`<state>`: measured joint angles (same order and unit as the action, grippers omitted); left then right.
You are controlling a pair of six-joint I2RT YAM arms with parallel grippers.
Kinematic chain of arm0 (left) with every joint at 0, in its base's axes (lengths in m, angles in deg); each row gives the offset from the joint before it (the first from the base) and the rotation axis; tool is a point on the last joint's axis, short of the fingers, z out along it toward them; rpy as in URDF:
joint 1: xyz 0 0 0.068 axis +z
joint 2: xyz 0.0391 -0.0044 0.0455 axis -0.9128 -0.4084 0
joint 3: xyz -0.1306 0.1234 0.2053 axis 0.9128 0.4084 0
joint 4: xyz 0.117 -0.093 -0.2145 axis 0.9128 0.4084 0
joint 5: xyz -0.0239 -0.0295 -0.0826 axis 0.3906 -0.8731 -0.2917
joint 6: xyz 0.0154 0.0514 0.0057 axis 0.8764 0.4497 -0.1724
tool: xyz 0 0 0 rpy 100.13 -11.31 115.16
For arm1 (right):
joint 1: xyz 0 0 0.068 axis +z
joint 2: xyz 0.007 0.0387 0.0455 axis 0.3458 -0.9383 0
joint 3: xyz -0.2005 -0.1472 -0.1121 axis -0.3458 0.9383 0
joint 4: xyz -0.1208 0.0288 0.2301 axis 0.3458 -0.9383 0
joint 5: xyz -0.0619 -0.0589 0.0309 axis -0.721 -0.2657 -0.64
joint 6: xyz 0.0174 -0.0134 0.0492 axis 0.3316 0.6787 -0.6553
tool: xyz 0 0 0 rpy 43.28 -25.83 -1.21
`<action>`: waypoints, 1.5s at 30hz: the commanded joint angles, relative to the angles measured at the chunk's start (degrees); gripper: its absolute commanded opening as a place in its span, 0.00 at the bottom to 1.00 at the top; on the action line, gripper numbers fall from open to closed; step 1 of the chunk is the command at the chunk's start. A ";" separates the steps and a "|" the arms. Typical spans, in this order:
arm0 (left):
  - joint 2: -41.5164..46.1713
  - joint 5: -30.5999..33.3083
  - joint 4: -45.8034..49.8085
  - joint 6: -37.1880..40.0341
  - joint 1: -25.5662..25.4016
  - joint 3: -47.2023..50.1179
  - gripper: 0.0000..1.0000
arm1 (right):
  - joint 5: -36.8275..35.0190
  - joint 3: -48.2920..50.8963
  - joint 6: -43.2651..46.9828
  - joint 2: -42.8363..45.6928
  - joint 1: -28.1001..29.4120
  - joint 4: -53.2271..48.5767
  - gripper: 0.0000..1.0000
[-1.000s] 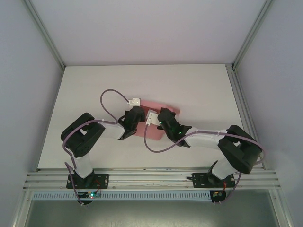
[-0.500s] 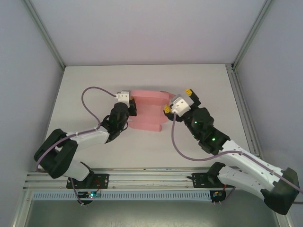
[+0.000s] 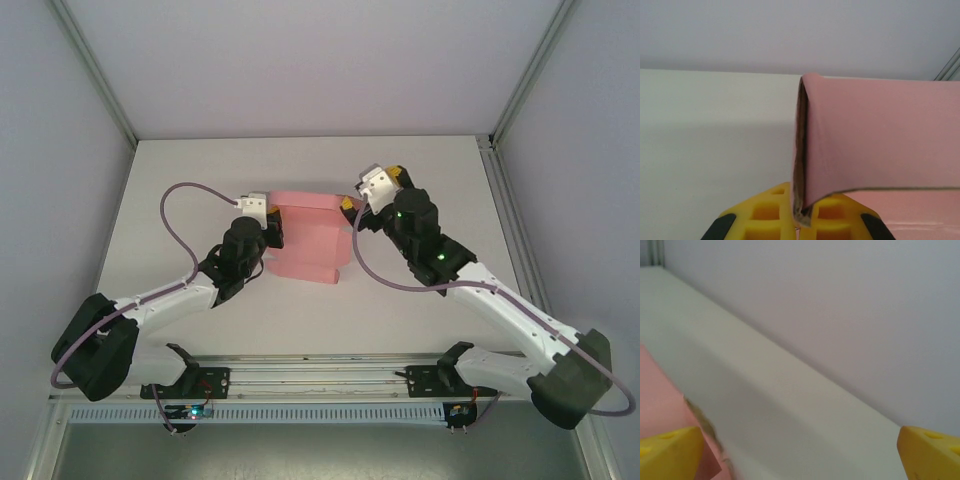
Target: Assemble paper box
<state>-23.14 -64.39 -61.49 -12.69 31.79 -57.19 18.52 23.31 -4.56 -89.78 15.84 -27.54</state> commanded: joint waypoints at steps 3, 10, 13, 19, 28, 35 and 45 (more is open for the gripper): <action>1.49 -1.38 1.54 -2.31 -0.14 0.36 0.00 | 5.88 0.33 -0.49 -1.43 -0.57 1.35 0.98; 3.64 -9.71 0.10 -2.37 -0.16 1.13 0.00 | 4.97 7.72 -7.38 -1.00 -0.55 21.74 0.98; 4.45 -10.24 -0.72 -3.75 -0.11 1.49 0.00 | 4.51 10.36 -10.94 -0.81 -0.52 29.32 0.98; 4.94 -7.11 -1.74 -7.41 -0.19 1.48 0.00 | 2.66 10.94 -9.48 -0.17 -0.52 29.90 0.98; 5.23 3.76 2.83 -13.67 0.20 1.29 0.00 | 3.84 12.55 -12.96 9.95 -0.87 10.92 0.98; 6.56 2.13 6.64 -16.90 1.32 0.67 0.00 | 6.76 19.22 -32.86 13.56 -9.95 6.72 0.98; 4.73 -2.86 4.18 -18.18 1.94 0.14 0.00 | 30.10 15.52 -39.71 0.84 -17.99 14.25 0.98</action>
<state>-17.83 -66.03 -56.29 -30.40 33.03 -55.47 41.74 42.45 -43.95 -88.03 -3.98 -17.37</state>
